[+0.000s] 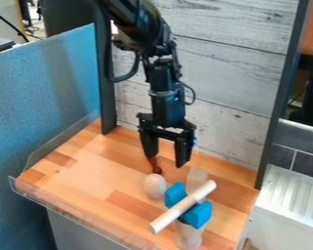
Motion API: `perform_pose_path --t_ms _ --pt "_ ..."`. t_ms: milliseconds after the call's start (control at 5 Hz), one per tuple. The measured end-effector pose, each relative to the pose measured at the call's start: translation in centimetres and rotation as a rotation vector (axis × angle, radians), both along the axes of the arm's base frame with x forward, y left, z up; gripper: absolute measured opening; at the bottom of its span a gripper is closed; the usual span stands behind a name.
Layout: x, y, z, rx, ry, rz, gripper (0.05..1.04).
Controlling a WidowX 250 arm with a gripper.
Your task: Move the cube to the top of the table above the sphere
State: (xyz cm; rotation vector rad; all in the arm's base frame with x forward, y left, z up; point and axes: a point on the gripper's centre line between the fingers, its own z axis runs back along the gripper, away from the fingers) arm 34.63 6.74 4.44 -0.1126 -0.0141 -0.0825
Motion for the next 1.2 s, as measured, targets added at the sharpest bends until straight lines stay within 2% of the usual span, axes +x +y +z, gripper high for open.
perform_pose_path --t_ms 400,800,1200 --pt "2.0 -0.5 -3.3 0.052 -0.025 0.082 1.000" --pt "3.3 -1.3 -4.9 0.056 -0.016 0.124 1.001" --pt "3.9 -2.7 -5.5 0.049 0.008 0.127 1.001"
